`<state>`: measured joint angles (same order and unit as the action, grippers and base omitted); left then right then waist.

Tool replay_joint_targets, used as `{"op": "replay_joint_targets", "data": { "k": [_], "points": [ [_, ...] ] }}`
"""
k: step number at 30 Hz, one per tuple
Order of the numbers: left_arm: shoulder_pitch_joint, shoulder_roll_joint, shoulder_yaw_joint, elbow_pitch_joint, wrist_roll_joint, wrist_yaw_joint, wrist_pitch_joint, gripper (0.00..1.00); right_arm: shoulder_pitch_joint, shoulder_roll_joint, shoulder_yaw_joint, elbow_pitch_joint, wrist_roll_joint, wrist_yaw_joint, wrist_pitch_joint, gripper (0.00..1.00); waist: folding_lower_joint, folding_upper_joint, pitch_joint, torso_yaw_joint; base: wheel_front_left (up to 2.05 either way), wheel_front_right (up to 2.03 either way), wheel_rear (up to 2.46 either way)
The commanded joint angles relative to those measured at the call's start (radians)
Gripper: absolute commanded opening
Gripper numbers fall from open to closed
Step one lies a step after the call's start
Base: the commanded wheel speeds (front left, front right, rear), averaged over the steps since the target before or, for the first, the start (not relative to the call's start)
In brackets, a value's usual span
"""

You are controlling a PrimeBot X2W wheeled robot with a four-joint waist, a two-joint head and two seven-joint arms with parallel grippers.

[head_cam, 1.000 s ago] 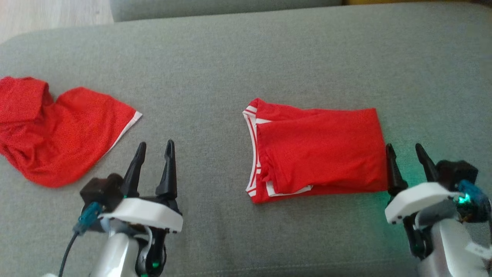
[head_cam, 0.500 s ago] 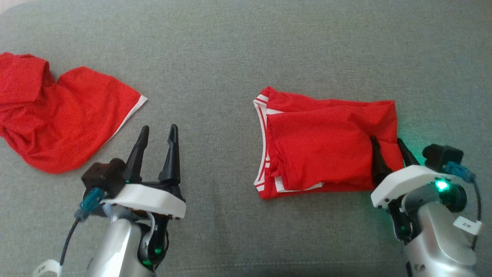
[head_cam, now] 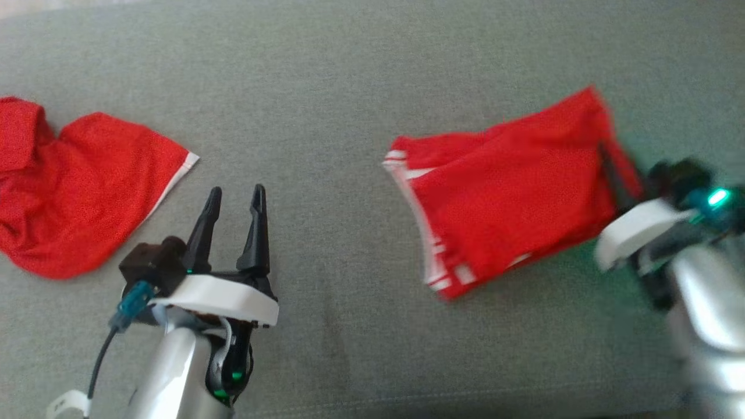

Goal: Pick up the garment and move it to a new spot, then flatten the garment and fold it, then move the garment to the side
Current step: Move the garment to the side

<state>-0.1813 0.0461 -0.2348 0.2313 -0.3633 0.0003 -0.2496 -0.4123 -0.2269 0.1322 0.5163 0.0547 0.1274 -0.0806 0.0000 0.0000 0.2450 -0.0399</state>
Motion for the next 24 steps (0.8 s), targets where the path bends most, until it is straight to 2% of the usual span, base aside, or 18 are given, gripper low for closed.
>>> {"op": "replay_joint_targets", "data": {
  "k": [1, 6, 9, 12, 15, 18, 23, 24],
  "points": [
    [-0.049, 0.004, 0.04, -0.032, 0.003, 0.001, -0.012, 1.0, -0.047, -0.064, 0.02, -0.04, 0.007, 0.003, -0.008, 0.0, 0.0, 0.0, 0.013, -0.011, 0.0, 0.0, 0.0],
    [-0.068, 0.004, 0.042, -0.034, 0.014, -0.006, -0.012, 1.0, -0.125, -0.255, 0.023, -0.03, 0.067, 0.003, 0.019, 0.0, 0.0, 0.0, 0.052, -0.029, 0.0, 0.0, 0.0],
    [-0.083, 0.004, 0.047, -0.034, 0.028, -0.013, -0.012, 1.0, -0.175, -0.326, -0.004, -0.013, 0.114, 0.003, 0.043, 0.0, 0.0, 0.0, 0.086, -0.04, 0.0, 0.0, 0.0],
    [-0.097, 0.004, 0.053, -0.033, 0.037, -0.021, -0.012, 1.0, -0.212, -0.365, -0.059, 0.015, 0.143, 0.003, 0.064, 0.0, 0.0, 0.0, 0.111, -0.043, 0.0, 0.0, 0.0],
    [-0.11, 0.004, 0.061, -0.038, 0.042, -0.024, -0.012, 1.0, -0.241, -0.351, -0.106, 0.029, 0.132, 0.003, 0.099, 0.0, 0.0, 0.0, 0.137, -0.049, 0.0, 0.0, 0.0],
    [-0.124, 0.004, 0.068, -0.044, 0.048, -0.027, -0.012, 1.0, -0.274, -0.32, -0.215, 0.049, 0.071, 0.003, 0.119, 0.0, 0.0, 0.0, 0.157, -0.051, 0.0, 0.0, 0.0],
    [-0.127, 0.004, 0.073, -0.039, 0.044, -0.028, -0.012, 1.0, -0.263, -0.266, -0.252, 0.029, -0.002, 0.003, 0.133, 0.0, 0.0, 0.0, 0.16, -0.054, 0.0, 0.0, 0.0],
    [-0.127, 0.004, 0.072, -0.037, 0.044, -0.029, -0.012, 1.0, -0.261, -0.259, -0.257, 0.026, -0.007, 0.003, 0.134, 0.18, 0.0, 0.0, 0.158, -0.054, 0.0, 0.0, 0.0]
  ]
}}
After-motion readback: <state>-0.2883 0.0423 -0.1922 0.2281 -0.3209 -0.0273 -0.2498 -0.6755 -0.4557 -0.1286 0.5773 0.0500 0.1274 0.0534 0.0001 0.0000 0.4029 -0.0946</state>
